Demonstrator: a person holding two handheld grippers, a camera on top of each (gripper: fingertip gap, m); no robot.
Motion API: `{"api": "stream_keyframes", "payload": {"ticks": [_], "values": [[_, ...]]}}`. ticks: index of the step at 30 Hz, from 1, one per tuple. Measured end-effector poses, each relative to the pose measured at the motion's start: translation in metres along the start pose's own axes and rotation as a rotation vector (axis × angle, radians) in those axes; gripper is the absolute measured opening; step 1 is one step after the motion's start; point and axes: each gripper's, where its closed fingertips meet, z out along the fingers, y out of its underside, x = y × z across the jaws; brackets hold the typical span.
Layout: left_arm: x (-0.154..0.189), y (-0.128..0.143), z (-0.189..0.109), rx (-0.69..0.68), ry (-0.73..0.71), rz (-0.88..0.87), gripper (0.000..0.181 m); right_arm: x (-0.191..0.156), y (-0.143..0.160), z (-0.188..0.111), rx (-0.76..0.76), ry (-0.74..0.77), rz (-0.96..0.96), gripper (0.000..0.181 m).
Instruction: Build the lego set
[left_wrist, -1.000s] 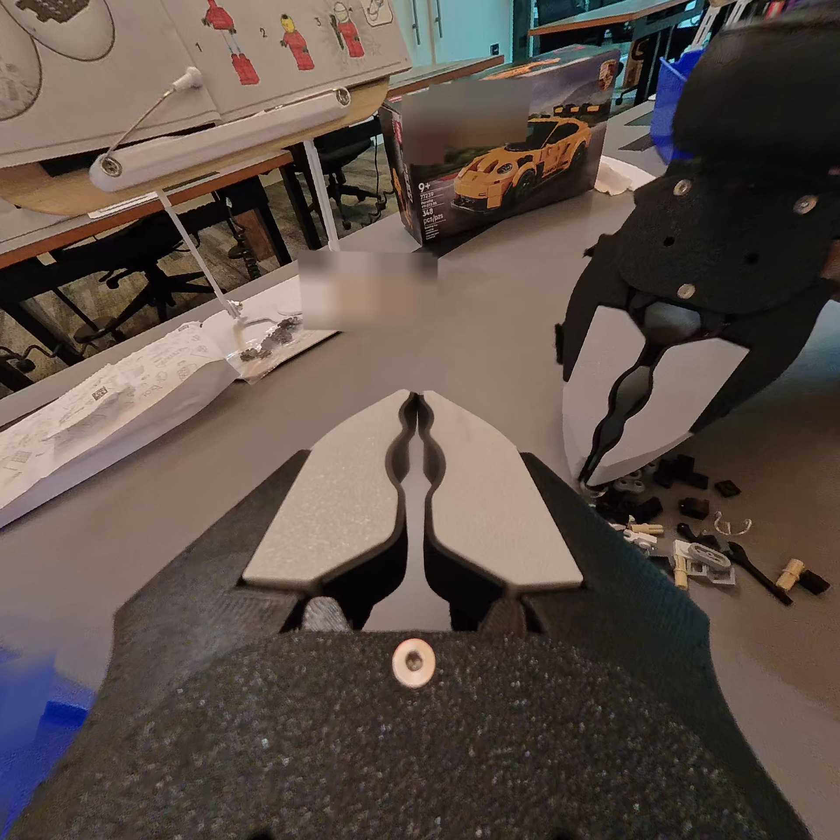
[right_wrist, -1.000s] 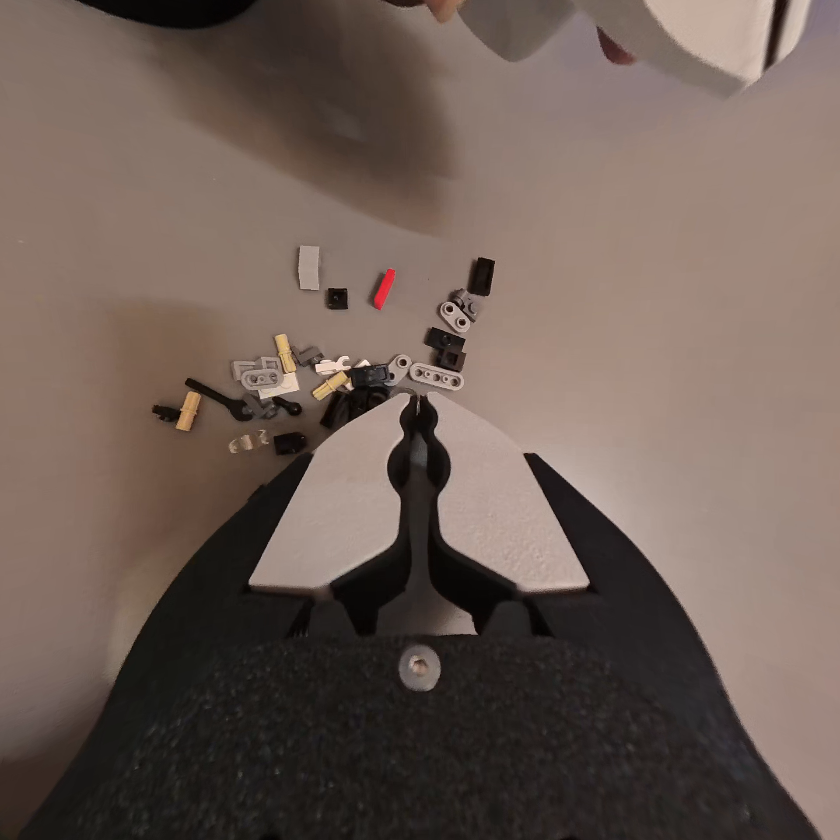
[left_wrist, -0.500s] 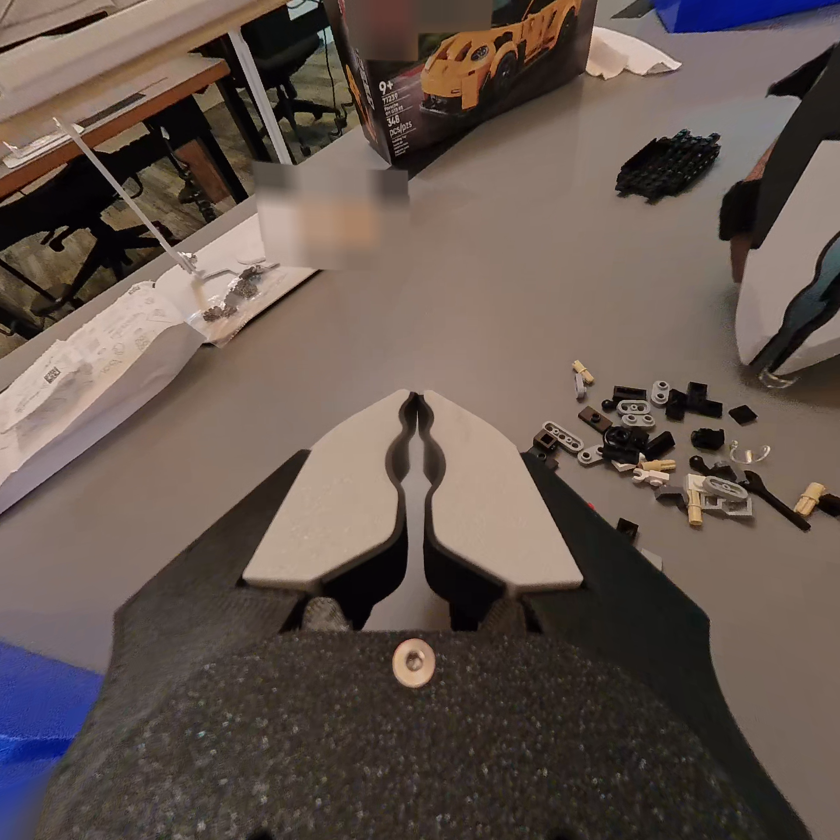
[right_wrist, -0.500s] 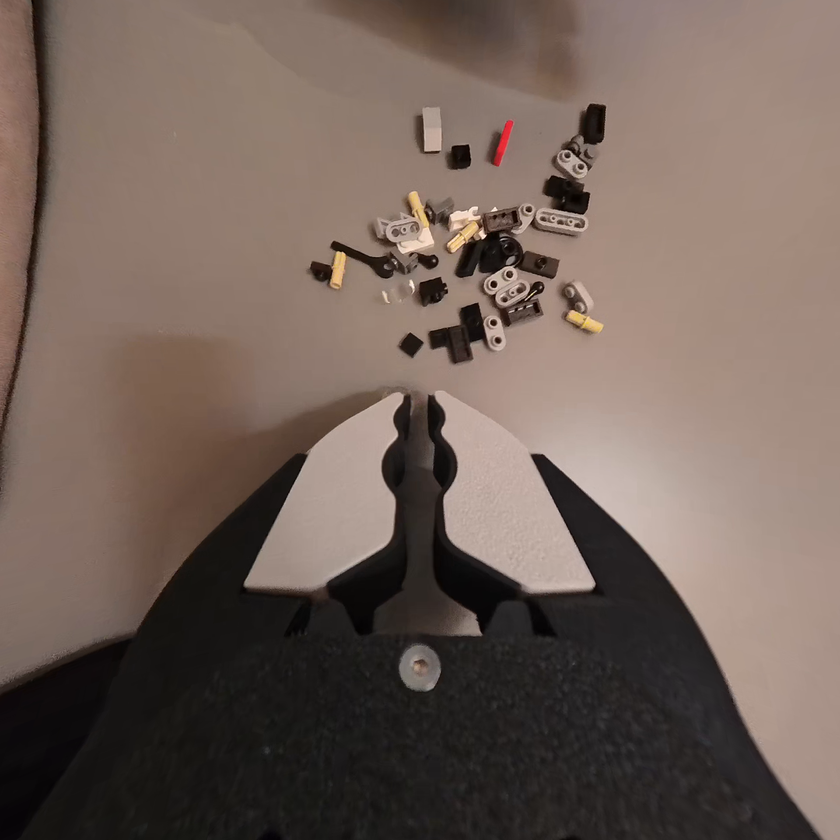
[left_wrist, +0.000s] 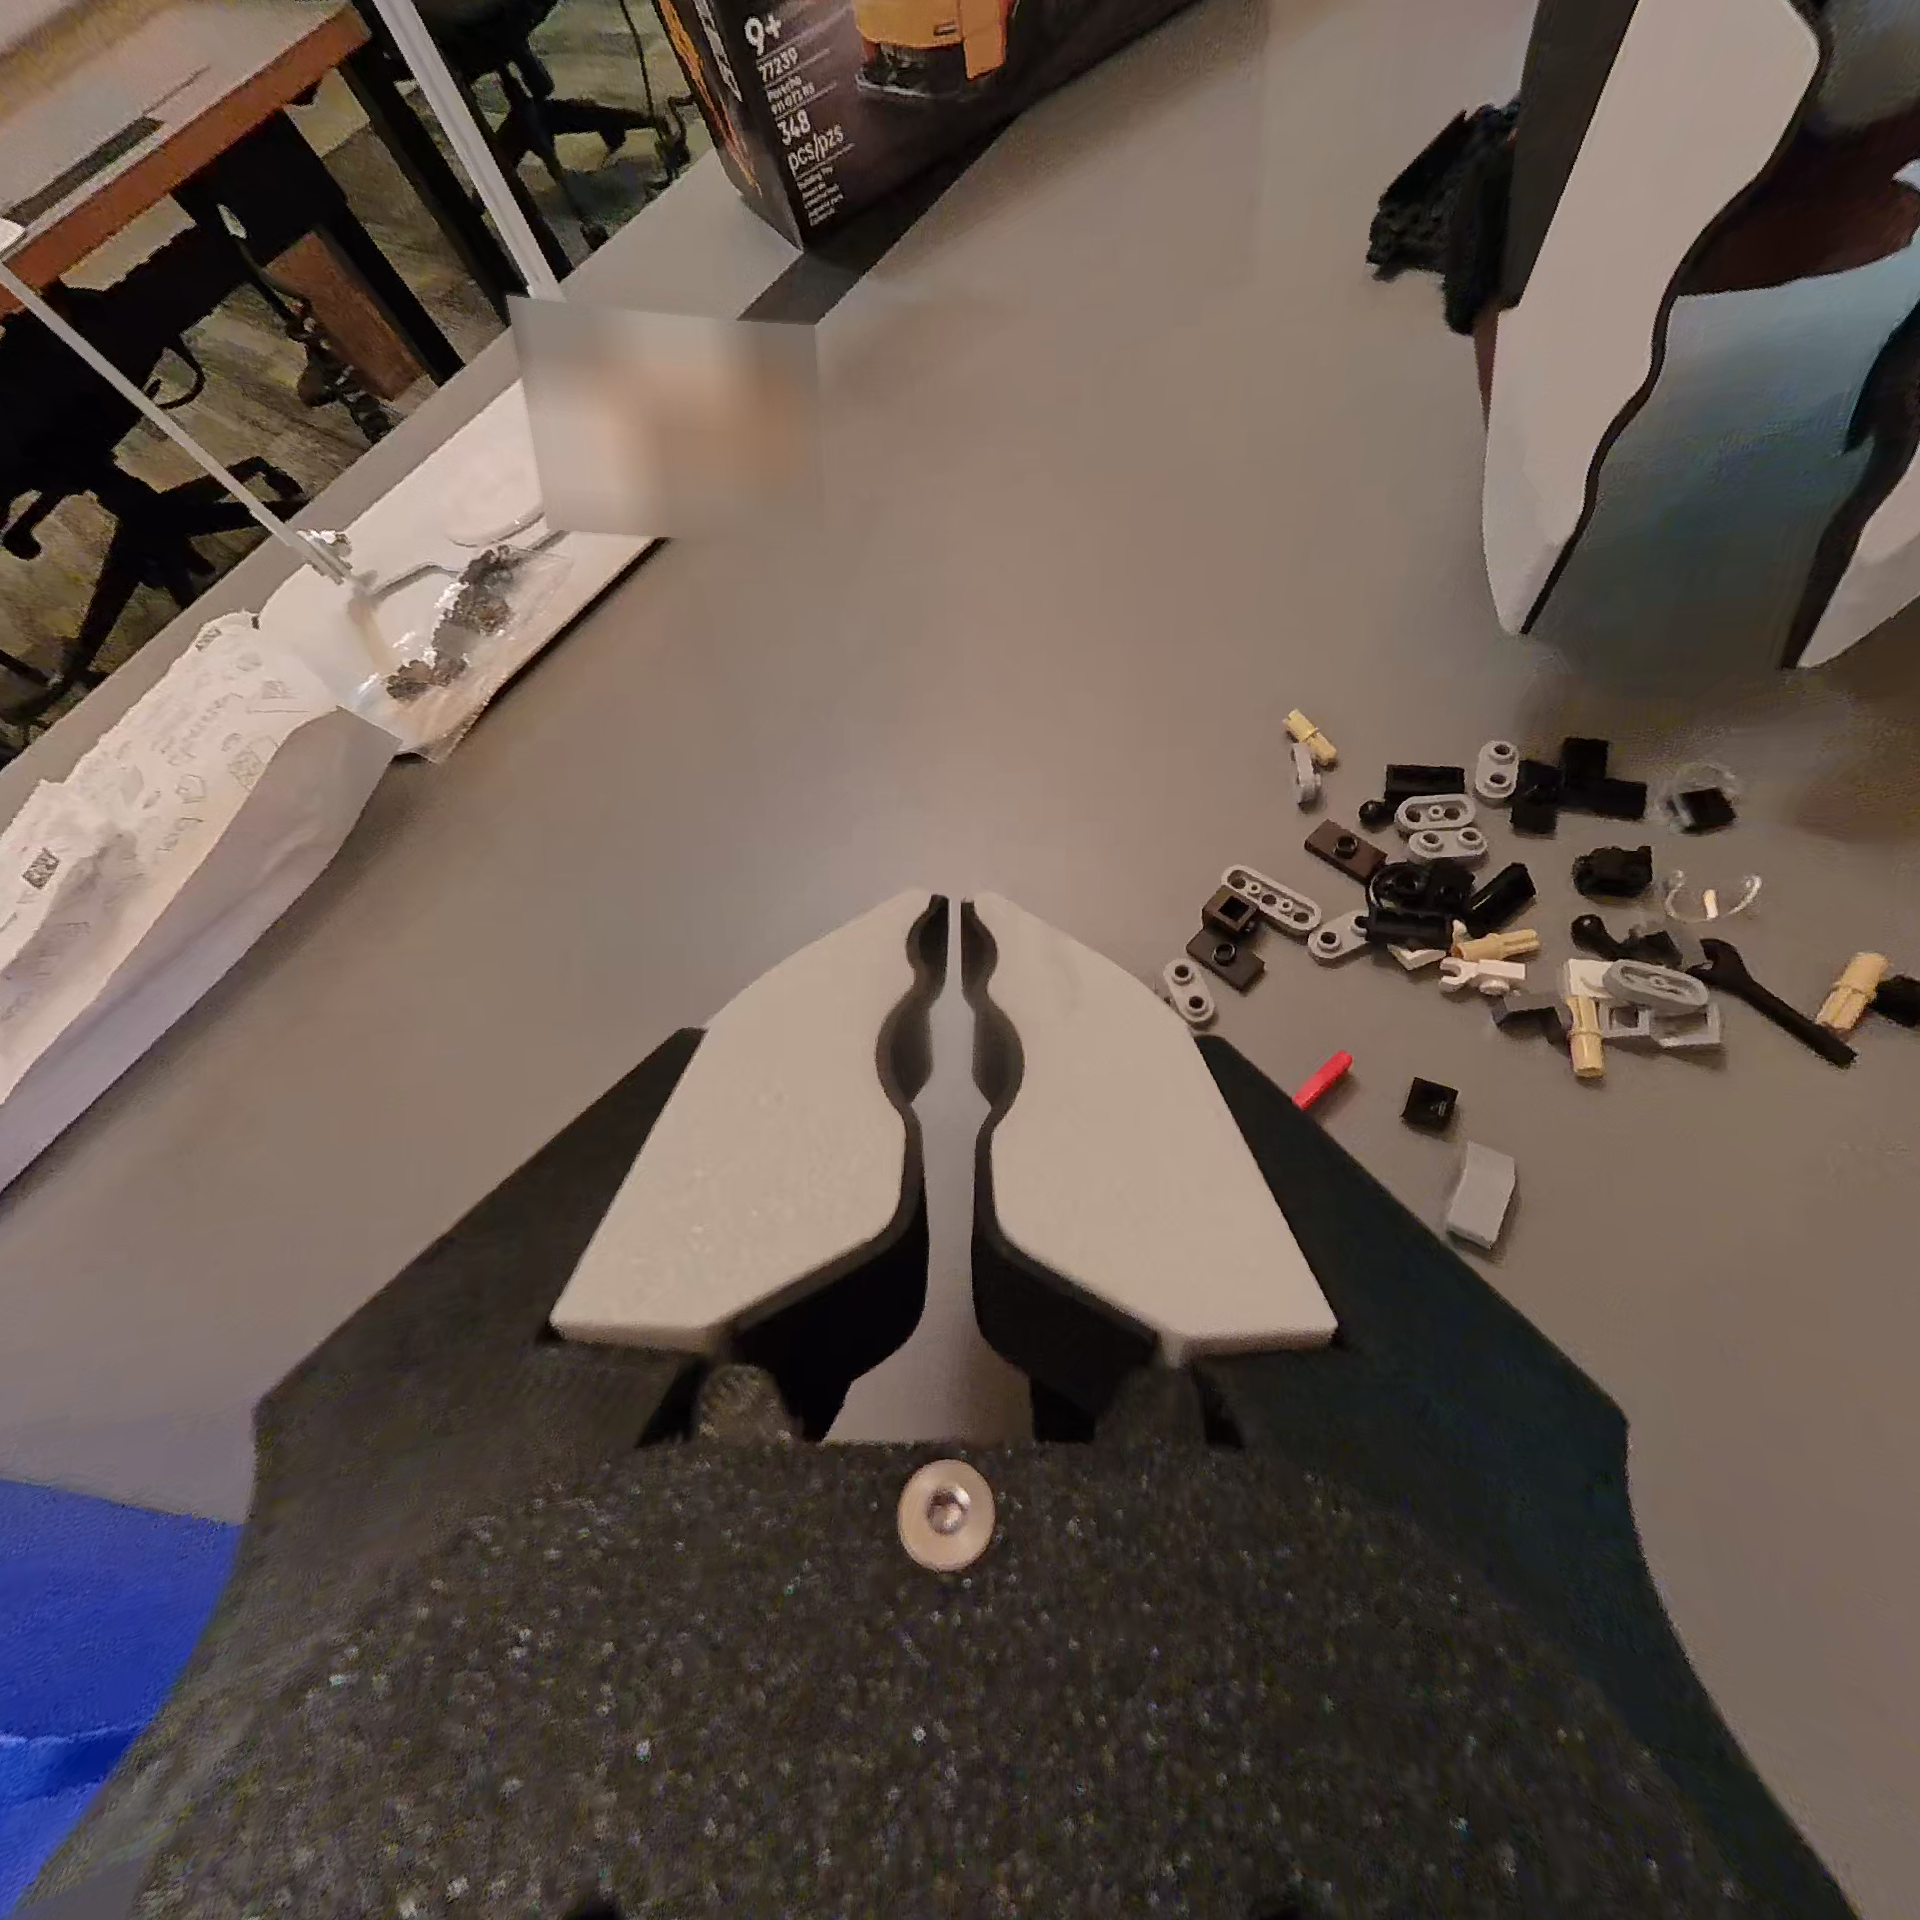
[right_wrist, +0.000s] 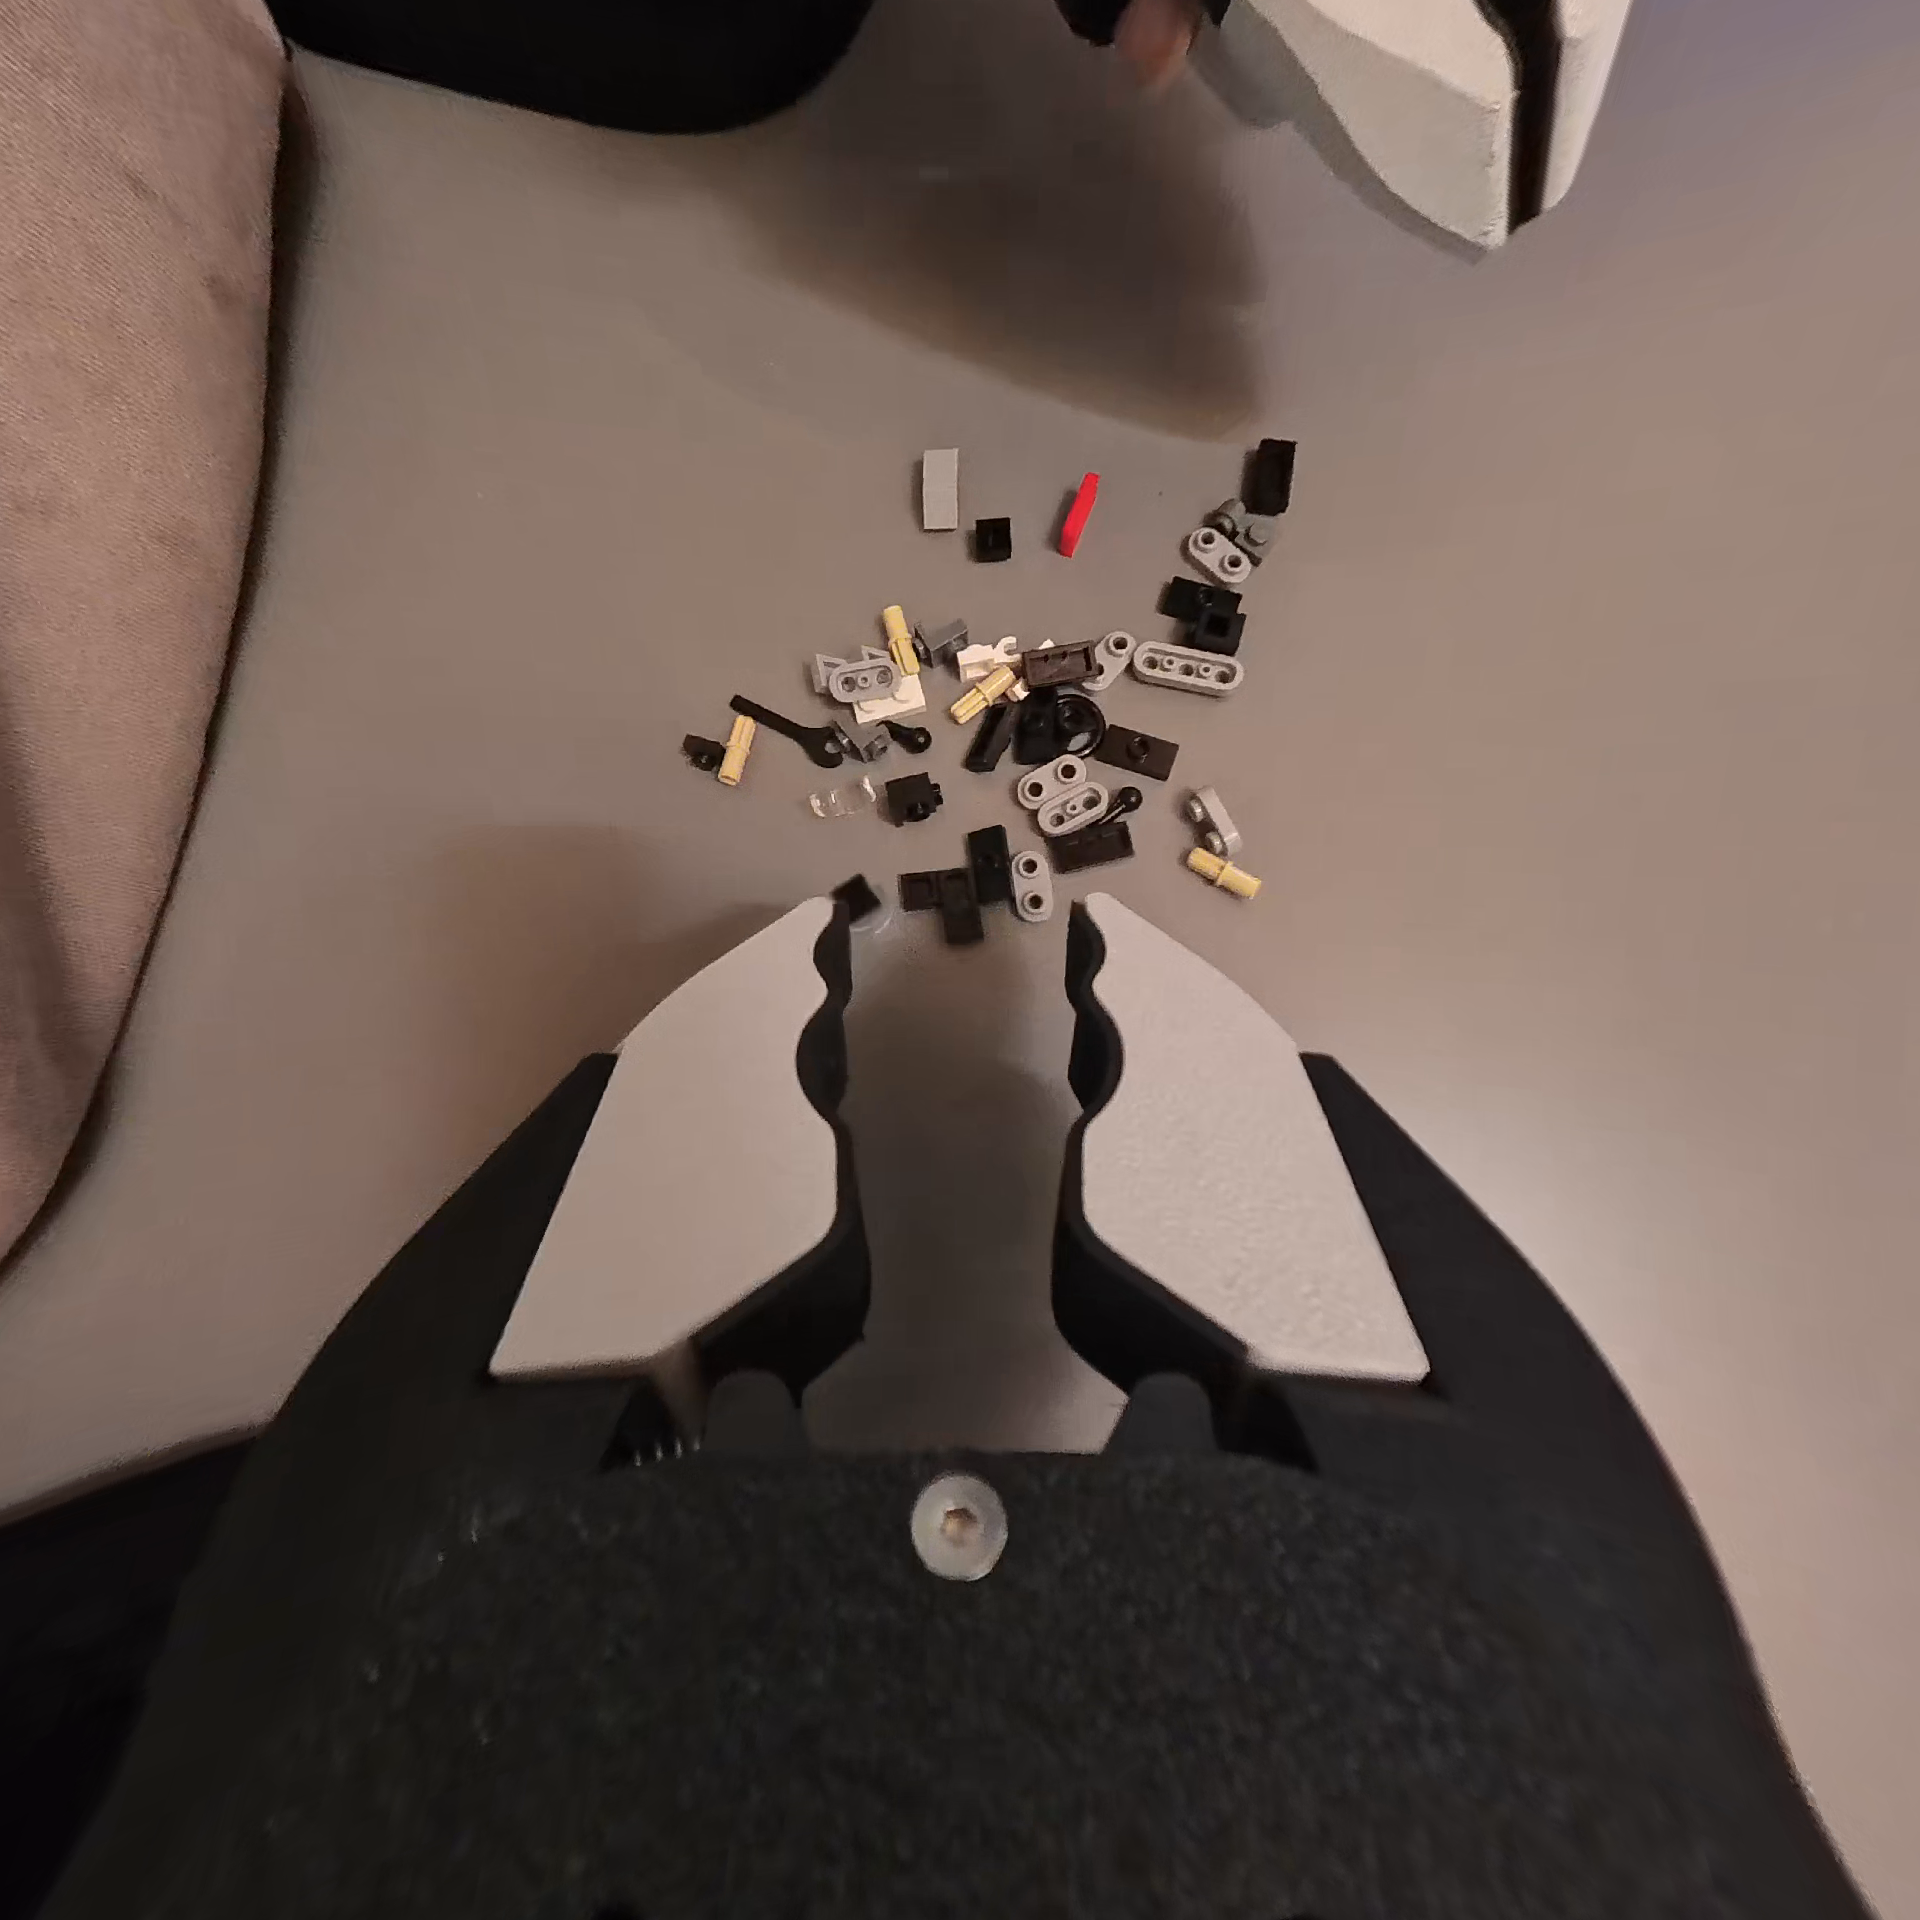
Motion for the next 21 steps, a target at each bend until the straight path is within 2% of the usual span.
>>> {"api": "stream_keyframes", "payload": {"ticks": [6, 10, 15, 18, 21], "values": [[0.005, 0.003, -0.001, -0.023, 0.043, 0.02, 0.001, 0.009, 0.005, -0.002, 0.004, 0.065, 0.0, 0.035], [0.021, 0.013, -0.005, -0.083, 0.167, 0.04, 0.009, 0.021, 0.003, 0.003, -0.004, 0.146, -0.038, 0.032], [0.054, 0.014, -0.023, -0.116, 0.341, 0.02, 0.032, 0.004, -0.003, 0.02, -0.049, 0.097, -0.109, 0.035], [0.071, 0.016, -0.029, -0.125, 0.381, 0.062, 0.04, -0.01, -0.012, 0.029, -0.06, 0.07, -0.157, 0.041], [0.086, 0.027, -0.03, -0.187, 0.392, 0.106, 0.04, -0.018, -0.016, 0.038, -0.073, 0.061, -0.189, 0.045]]}}
